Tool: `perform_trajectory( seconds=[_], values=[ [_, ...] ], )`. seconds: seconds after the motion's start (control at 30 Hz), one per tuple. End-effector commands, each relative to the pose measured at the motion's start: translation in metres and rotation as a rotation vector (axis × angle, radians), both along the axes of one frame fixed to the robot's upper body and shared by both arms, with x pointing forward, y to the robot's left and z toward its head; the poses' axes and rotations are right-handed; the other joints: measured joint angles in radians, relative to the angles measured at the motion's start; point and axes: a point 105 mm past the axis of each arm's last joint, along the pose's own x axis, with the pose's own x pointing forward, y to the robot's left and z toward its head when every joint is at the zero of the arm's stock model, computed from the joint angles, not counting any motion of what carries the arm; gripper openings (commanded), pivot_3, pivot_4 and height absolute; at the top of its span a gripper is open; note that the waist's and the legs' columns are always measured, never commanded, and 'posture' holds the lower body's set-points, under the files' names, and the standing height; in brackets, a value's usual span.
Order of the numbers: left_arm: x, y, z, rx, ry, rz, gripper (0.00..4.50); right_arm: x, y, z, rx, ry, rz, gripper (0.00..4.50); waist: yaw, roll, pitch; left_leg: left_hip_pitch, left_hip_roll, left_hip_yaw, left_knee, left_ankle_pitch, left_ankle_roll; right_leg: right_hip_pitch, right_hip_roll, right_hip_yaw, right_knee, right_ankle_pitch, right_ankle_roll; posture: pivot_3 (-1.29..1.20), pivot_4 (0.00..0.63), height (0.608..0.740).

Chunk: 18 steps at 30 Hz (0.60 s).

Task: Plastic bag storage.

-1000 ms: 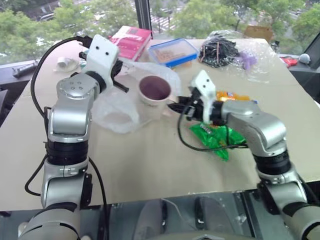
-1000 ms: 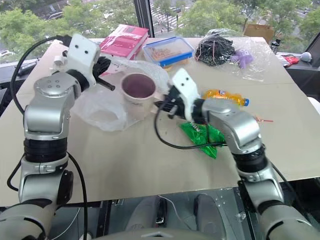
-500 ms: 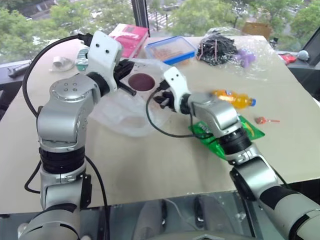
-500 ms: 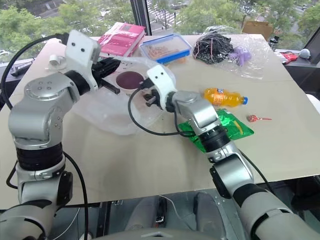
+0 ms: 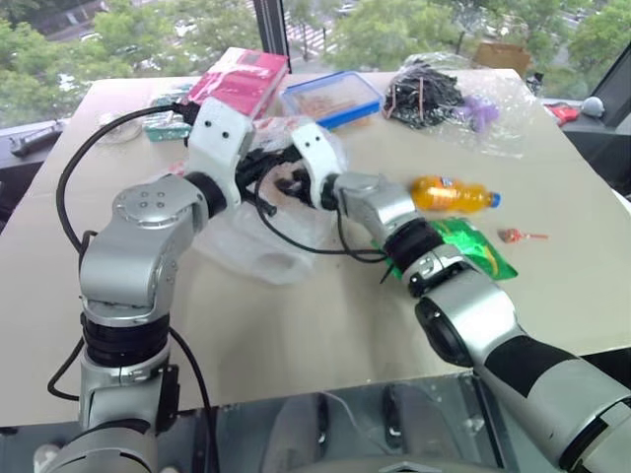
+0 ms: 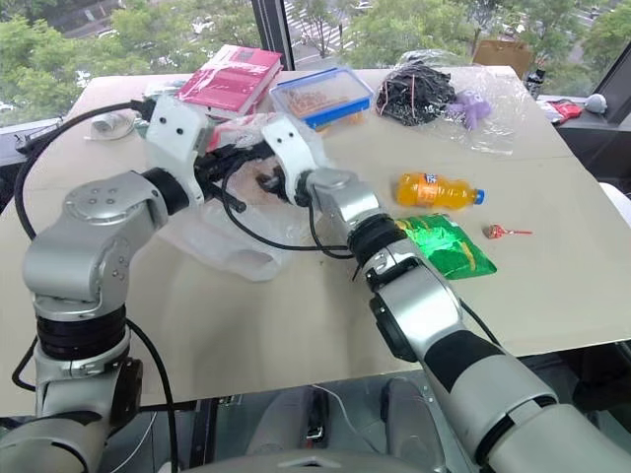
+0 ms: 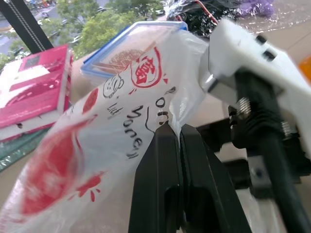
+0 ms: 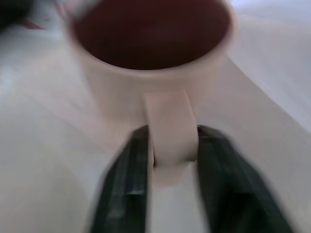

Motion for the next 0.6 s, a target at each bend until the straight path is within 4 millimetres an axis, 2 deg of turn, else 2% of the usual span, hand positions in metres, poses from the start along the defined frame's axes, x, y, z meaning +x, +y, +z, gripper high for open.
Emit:
perform_trajectory(
  seconds=[0.03, 0.07, 0.13, 0.2, 0.27, 0.33, 0.37, 0.47, 0.6],
  values=[
    [-0.002, 0.004, 0.008, 0.0, -0.056, 0.022, 0.0, -0.005, 0.02, 0.049, 0.072, -0.168, 0.027, 3.71, -0.001, 0.0, 0.0, 0.0, 0.0, 0.0, -0.001, 0.001, -0.001, -0.001, 0.0, 0.0, 0.0, 0.0, 0.0, 0.0, 0.15, 0.74],
    [-0.001, 0.007, 0.008, -0.013, -0.054, 0.037, 0.0, -0.006, 0.017, 0.05, 0.064, -0.19, 0.046, 4.15, -0.002, 0.0, 0.0, 0.0, 0.0, 0.001, -0.002, 0.001, -0.001, -0.002, 0.0, 0.001, 0.0, 0.0, 0.0, 0.0, 0.15, 0.74],
    [0.002, 0.012, 0.007, -0.034, -0.048, 0.063, 0.0, -0.012, 0.014, 0.054, 0.072, -0.213, 0.109, 4.15, -0.003, 0.0, 0.0, 0.0, 0.0, 0.001, -0.003, 0.001, -0.002, -0.002, 0.0, 0.001, 0.001, 0.0, 0.0, 0.0, 0.15, 0.74],
    [0.009, 0.022, 0.005, -0.06, -0.044, 0.123, 0.0, -0.033, -0.001, 0.065, 0.082, -0.28, 0.245, 4.15, 0.0, 0.0, 0.0, 0.0, 0.0, 0.001, -0.003, 0.001, -0.002, -0.002, 0.0, 0.001, 0.001, 0.0, 0.0, 0.0, 0.15, 0.74],
    [0.015, 0.027, 0.007, -0.082, -0.052, 0.156, 0.0, -0.052, -0.02, 0.07, 0.085, -0.302, 0.304, 4.15, 0.009, 0.0, 0.0, -0.002, 0.001, 0.0, -0.002, 0.001, -0.002, -0.002, 0.0, 0.0, 0.001, 0.0, 0.0, 0.0, 0.15, 0.74],
    [0.019, 0.029, 0.008, -0.099, -0.056, 0.171, 0.0, -0.063, -0.034, 0.072, 0.076, -0.294, 0.323, 4.15, 0.012, 0.0, 0.0, -0.004, 0.0, -0.002, -0.001, 0.001, -0.002, -0.002, -0.001, -0.001, 0.001, 0.0, 0.0, 0.0, 0.15, 0.74],
    [0.021, 0.03, 0.009, -0.109, -0.057, 0.178, 0.0, -0.066, -0.044, 0.073, 0.052, -0.31, 0.316, 4.34, 0.011, 0.0, 0.0, -0.005, -0.001, -0.002, 0.0, 0.001, -0.001, -0.003, -0.001, -0.001, 0.001, 0.0, 0.0, 0.0, 0.15, 0.74],
    [0.027, 0.026, 0.009, -0.117, -0.063, 0.169, 0.0, -0.085, -0.069, 0.079, -0.006, -0.369, 0.341, 4.34, 0.016, 0.0, 0.0, -0.005, -0.001, -0.003, 0.001, 0.001, -0.001, -0.003, -0.001, -0.002, 0.0, 0.0, 0.0, 0.0, 0.15, 0.74],
    [0.029, 0.019, 0.01, -0.124, -0.073, 0.147, 0.0, -0.096, -0.099, 0.082, -0.09, -0.41, 0.311, 4.34, 0.016, 0.0, 0.0, -0.003, -0.002, -0.001, 0.001, 0.001, -0.001, -0.003, -0.001, -0.001, 0.001, 0.0, 0.0, 0.0, 0.15, 0.74]
  ],
)
